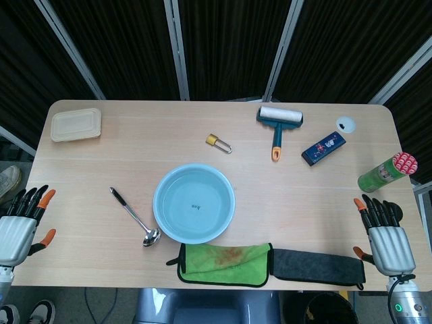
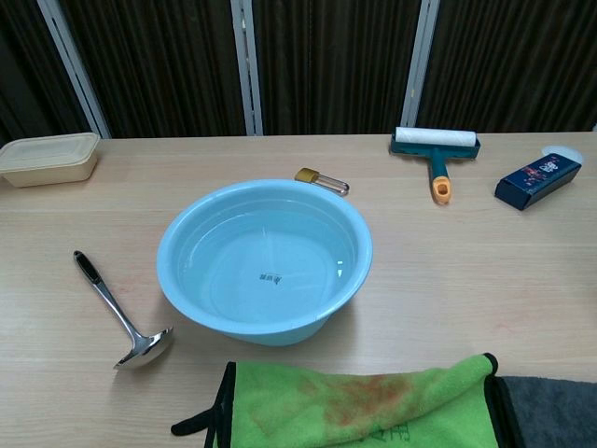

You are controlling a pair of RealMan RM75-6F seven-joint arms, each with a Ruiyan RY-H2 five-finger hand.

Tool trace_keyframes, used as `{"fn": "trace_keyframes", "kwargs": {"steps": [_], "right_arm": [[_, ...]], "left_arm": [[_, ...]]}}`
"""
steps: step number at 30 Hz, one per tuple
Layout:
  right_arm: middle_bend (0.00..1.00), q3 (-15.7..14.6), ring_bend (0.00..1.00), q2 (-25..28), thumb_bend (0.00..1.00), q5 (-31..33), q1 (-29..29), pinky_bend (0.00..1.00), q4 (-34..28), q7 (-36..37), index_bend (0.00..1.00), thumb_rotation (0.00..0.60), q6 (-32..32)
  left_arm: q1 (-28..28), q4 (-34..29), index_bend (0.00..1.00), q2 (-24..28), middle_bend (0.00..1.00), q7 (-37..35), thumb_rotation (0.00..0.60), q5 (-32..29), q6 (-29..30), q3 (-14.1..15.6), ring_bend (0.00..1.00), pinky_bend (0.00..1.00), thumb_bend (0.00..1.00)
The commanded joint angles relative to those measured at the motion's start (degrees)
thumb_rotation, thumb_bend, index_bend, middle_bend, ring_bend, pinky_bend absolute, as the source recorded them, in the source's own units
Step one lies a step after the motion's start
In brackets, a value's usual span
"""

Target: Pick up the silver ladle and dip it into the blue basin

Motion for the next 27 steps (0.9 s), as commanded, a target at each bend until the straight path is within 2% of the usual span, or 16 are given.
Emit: {"fn": "trace_keyframes", "kwargs": {"steps": [1,6,15,17,21,27], "right_arm": [[0.0,-0.02,0.0,-0.09,0.0,-0.03,-0.04,0.0,0.03,-0.17,0.0,0.6,0.1],[0.0,0.05,0.0,-0.29,0.0,0.18,-0.12,0.0,0.08,-0.31,0.0,0.6,0.16],[0.0,-1.0,0.0,0.85,0.0,-1.92,-0.36,0.0,-0.16,2.65,0.0,0.6,0.55],[0.0,-0.89,0.0,1.05,0.0,-1.17,-0.67,0.0,0.0,2.48,0.0,0.6,0.66],[0.0,-0.29,0.0,1.09,0.0,-0.56,-0.82,0.0,0.07,2.96,0.0,0.6,1.17],[0.0,0.13,0.0,0.88,0.0,-0.25,-0.75,0.0,0.53,3.27,0.0,0.6,1.24]], "left_arm": [[0.1,0.13,0.0,-0.12,0.0,0.03,0.6,-0.08,0.4,-0.22,0.0,0.0,0.33],[-0.23,1.54,0.01,-1.03,0.0,-0.02,0.6,-0.32,0.4,-0.76,0.0,0.0,0.33],[-2.69,3.67,0.19,-3.78,0.0,0.28,0.6,-0.03,-3.78,-0.44,0.0,0.0,0.33],[-3.47,3.26,0.25,-3.31,0.0,0.89,0.6,-0.08,-5.47,-0.14,0.0,0.0,0.33],[-6.16,3.09,0.28,-2.35,0.0,0.4,0.6,-0.79,-9.37,-0.9,0.0,0.0,0.32],[-10.84,6.18,0.39,-4.9,0.0,2.26,0.6,-4.33,-16.73,-2.82,0.0,0.0,0.32]]}}
